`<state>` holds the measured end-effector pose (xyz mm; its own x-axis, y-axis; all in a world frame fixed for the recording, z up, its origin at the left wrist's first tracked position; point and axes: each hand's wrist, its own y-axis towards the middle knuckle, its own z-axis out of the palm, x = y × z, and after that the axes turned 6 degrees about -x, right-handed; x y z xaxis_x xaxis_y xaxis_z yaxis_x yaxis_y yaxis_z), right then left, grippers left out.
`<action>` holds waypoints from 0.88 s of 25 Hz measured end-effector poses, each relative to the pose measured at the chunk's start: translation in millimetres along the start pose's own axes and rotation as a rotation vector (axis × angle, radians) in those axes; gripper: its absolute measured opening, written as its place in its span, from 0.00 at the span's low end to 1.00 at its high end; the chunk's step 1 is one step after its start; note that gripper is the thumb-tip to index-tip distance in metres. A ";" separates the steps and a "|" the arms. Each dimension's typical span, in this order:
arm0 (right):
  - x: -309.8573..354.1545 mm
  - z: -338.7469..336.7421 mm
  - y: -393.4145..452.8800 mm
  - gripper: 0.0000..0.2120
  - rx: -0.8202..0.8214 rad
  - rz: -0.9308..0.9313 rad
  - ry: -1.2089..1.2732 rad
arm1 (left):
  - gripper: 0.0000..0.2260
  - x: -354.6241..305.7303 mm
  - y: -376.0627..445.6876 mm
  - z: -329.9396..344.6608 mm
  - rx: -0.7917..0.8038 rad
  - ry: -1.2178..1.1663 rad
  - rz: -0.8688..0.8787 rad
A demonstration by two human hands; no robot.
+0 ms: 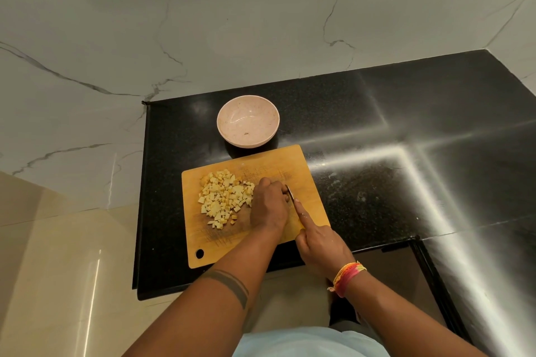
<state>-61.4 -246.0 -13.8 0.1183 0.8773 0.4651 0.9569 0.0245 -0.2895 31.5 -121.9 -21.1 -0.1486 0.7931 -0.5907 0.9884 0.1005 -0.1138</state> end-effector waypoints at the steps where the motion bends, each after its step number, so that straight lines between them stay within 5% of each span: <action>1: -1.5 1.0 -0.6 0.39 0.010 -0.005 -0.001 | 0.05 0.0 -0.4 0.7 0.003 0.036 0.010; 13: -13.7 -0.6 -30.3 0.37 -0.044 0.061 0.067 | 0.07 6.8 -9.6 -3.8 -0.064 0.143 0.051; 22: 43.7 26.0 -0.7 0.37 -0.002 -0.028 0.026 | 0.09 31.5 -4.0 -23.7 -0.131 0.198 0.100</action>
<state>-63.7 -195.2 -15.1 0.0987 0.8634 0.4948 0.9604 0.0476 -0.2747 23.6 -83.0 -20.2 -0.0539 0.9039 -0.4244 0.9954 0.0825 0.0492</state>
